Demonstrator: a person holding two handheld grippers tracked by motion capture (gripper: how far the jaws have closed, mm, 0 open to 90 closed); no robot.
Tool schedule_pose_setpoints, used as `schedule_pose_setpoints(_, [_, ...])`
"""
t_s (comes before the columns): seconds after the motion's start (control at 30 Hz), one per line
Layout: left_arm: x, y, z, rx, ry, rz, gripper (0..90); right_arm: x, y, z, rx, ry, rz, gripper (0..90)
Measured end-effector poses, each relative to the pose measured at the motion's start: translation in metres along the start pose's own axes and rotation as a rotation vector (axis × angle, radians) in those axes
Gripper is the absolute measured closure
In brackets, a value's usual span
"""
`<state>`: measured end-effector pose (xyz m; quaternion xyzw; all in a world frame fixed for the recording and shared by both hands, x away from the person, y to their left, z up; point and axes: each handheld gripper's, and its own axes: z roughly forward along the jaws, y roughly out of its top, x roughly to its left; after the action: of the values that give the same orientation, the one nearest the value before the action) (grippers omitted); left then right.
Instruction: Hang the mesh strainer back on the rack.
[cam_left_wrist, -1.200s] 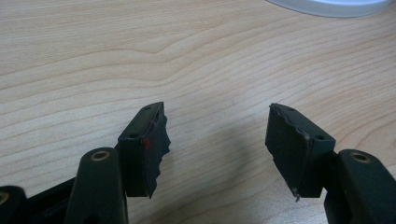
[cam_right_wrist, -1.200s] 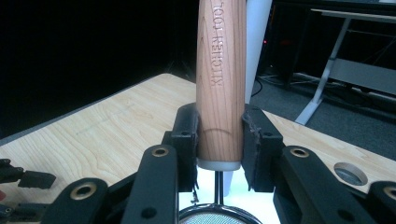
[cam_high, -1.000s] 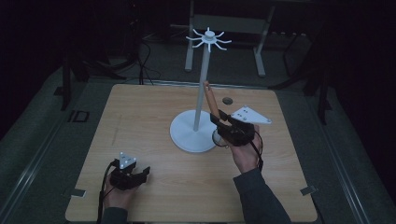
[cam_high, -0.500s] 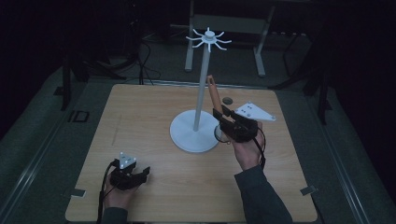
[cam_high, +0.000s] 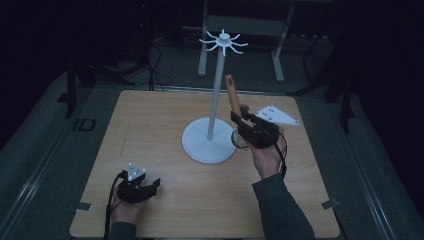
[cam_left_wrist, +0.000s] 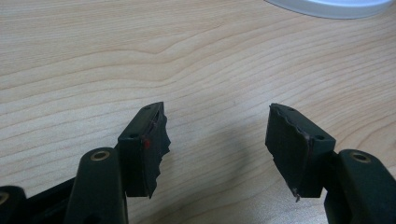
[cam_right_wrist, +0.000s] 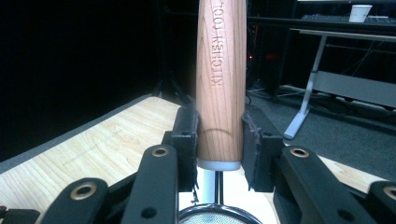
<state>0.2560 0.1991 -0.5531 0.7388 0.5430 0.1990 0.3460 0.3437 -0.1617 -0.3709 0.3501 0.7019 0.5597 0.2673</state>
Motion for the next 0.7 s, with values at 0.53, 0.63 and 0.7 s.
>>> schedule_pose_setpoints(0.53, [0.000, 0.000, 0.000, -0.001, 0.000, -0.002, 38.3, -0.008, 0.011, -0.007, -0.039, -0.010, 0.022, 69.3])
schedule_pose_setpoints(0.63, [0.000, 0.000, 0.000, 0.000, 0.000, -0.002, 38.3, -0.011, 0.014, -0.008, -0.049, -0.008, 0.033, 69.3])
schedule_pose_setpoints(0.7, [0.000, 0.000, 0.000, -0.001, 0.000, -0.002, 38.3, -0.012, 0.015, -0.010, -0.055, -0.007, 0.036, 69.3])
